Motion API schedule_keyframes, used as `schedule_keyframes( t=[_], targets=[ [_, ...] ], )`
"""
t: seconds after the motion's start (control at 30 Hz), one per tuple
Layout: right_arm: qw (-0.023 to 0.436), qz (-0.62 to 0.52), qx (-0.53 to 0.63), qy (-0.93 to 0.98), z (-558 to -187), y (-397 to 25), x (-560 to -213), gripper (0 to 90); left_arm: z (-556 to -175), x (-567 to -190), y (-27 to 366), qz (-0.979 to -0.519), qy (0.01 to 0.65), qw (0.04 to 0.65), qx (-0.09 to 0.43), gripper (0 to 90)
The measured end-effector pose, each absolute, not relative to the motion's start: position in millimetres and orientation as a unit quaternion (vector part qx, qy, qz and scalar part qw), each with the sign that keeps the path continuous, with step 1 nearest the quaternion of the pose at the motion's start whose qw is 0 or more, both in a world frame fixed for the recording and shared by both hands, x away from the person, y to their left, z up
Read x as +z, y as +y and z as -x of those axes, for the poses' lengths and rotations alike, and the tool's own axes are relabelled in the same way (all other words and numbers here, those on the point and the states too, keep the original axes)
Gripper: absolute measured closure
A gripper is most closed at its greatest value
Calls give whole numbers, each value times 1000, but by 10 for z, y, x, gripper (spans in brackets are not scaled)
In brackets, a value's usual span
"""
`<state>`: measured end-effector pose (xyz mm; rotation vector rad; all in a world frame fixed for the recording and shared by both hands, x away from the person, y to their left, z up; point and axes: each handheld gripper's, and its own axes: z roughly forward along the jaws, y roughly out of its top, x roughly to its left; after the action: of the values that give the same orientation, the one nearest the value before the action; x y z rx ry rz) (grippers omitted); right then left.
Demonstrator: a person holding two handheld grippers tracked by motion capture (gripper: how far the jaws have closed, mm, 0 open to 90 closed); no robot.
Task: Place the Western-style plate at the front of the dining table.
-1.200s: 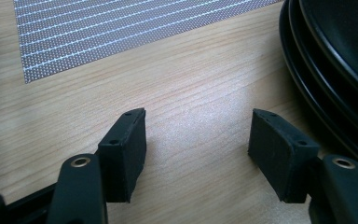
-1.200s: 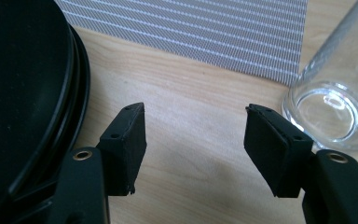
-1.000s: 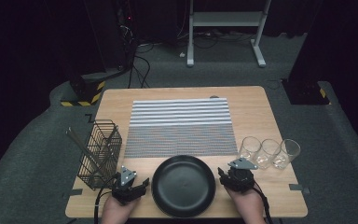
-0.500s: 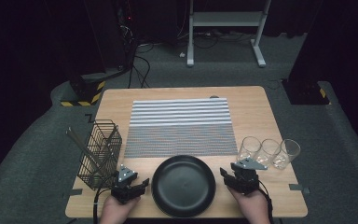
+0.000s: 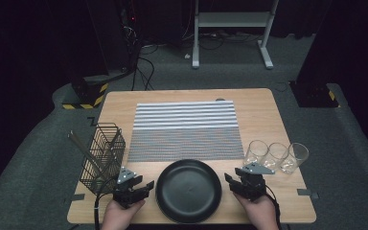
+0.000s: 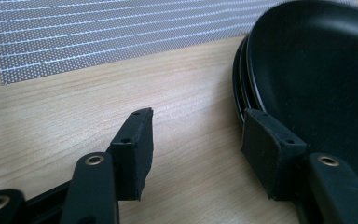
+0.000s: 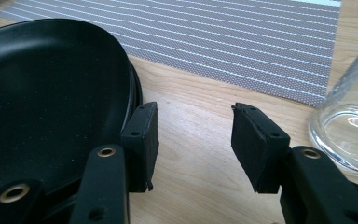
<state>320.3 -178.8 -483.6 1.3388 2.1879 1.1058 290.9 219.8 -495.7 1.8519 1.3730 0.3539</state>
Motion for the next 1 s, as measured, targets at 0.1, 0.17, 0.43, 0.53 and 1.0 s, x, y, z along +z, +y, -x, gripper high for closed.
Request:
schedule_keyframes(
  t=[0.1, 0.17, 0.43, 0.53, 1.0],
  targets=[
    [165, -473, 392, 772, -3216, -1760, -4828, 513, -2923, -4939, 2221, -719, 548, 409, 122, 454],
    [162, -472, 393, 772, -3225, -1747, -4824, 519, -2930, -4924, 2217, -721, 544, 411, 123, 453],
    [153, -470, 391, 776, -3295, -1660, -4760, 522, -2961, -4861, 2129, -736, 521, 415, 122, 445],
    [150, -467, 390, 779, -3357, -1600, -4728, 532, -2974, -4866, 2064, -745, 511, 413, 116, 445],
    [88, -482, 409, 770, -3338, -1602, -4806, 562, -3008, -4900, 1987, -750, 520, 405, 64, 500]
  ],
)
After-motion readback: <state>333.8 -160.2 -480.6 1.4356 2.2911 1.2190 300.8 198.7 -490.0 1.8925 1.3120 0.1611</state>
